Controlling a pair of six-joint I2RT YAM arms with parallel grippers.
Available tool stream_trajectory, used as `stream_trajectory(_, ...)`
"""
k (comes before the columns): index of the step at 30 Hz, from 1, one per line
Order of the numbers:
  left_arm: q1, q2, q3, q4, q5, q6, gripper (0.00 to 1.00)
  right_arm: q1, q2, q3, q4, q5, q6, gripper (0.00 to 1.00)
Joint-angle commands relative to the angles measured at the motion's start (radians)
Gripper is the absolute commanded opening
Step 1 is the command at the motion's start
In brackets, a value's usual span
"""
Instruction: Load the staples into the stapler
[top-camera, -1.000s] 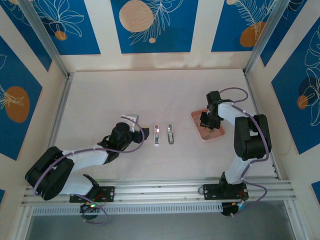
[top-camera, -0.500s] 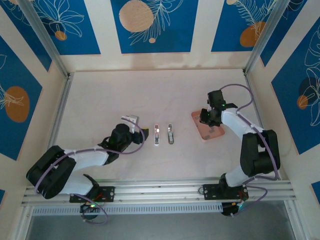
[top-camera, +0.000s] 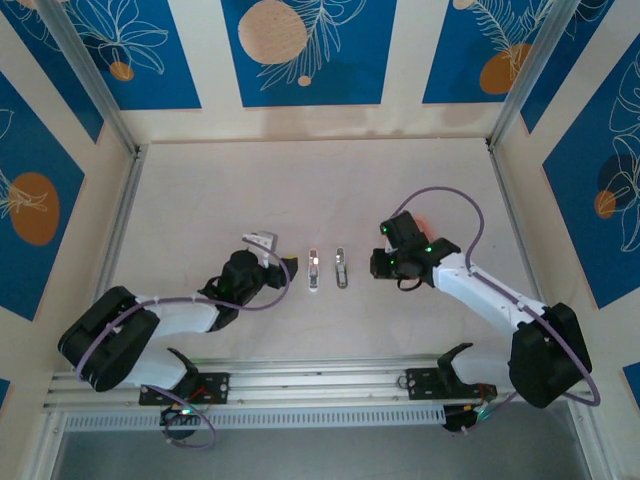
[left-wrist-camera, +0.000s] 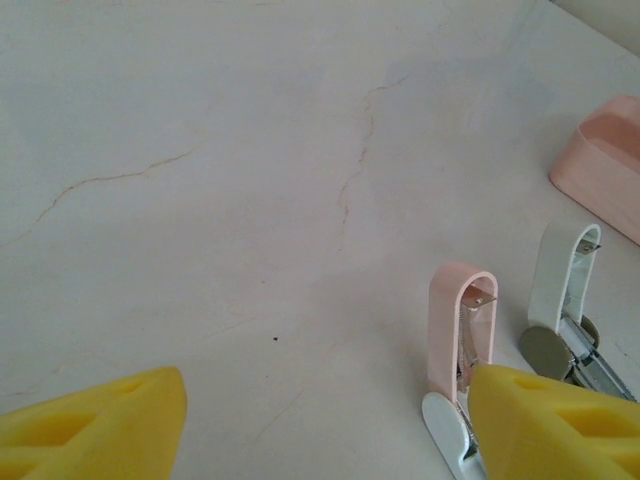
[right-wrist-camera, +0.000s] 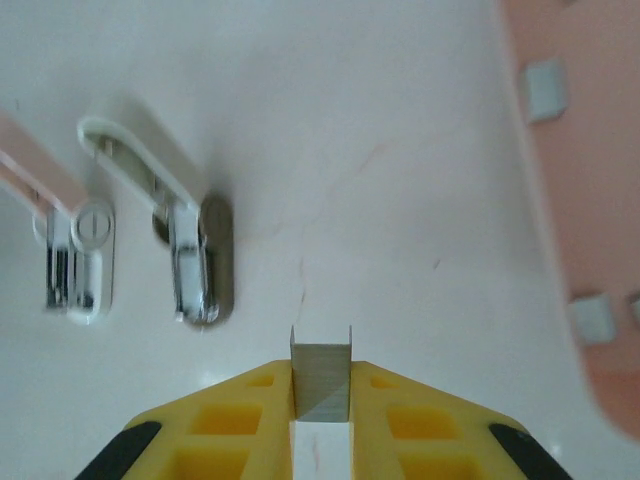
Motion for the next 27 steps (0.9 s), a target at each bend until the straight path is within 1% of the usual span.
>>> stream_trajectory(1, -0.007, 0.021, -0.027, 0.082, -0.028, 0.008, 0.75, 0.040, 0.021, -0.030, -0.061, -0.075, 0.081, 0.19)
stream_trajectory(5, -0.008, 0.036, -0.029, 0.097, -0.026, 0.008, 0.75, 0.091, 0.098, -0.018, -0.069, -0.130, 0.073, 0.19)
stream_trajectory(8, -0.008, 0.042, -0.035, 0.119, -0.030, 0.005, 0.75, 0.123, 0.160, 0.006, -0.094, -0.126, 0.069, 0.19)
stream_trajectory(12, -0.007, 0.044, -0.043, 0.139, -0.045, 0.006, 0.75, 0.136, 0.235, 0.035, -0.116, -0.131, 0.057, 0.19)
stream_trajectory(18, -0.007, 0.037, -0.045, 0.136, -0.047, 0.005, 0.75, 0.155, 0.301, 0.067, -0.154, -0.127, 0.040, 0.20)
stream_trajectory(23, -0.007, 0.039, -0.051, 0.138, -0.051, 0.007, 0.75, 0.156, 0.316, 0.084, -0.185, -0.122, 0.034, 0.23)
stream_trajectory(25, -0.007, 0.040, -0.052, 0.143, -0.053, 0.006, 0.75, 0.156, 0.315, 0.098, -0.206, -0.123, 0.028, 0.26)
stream_trajectory(27, -0.007, 0.042, -0.053, 0.145, -0.054, 0.004, 0.76, 0.156, 0.307, 0.119, -0.236, -0.120, 0.018, 0.31)
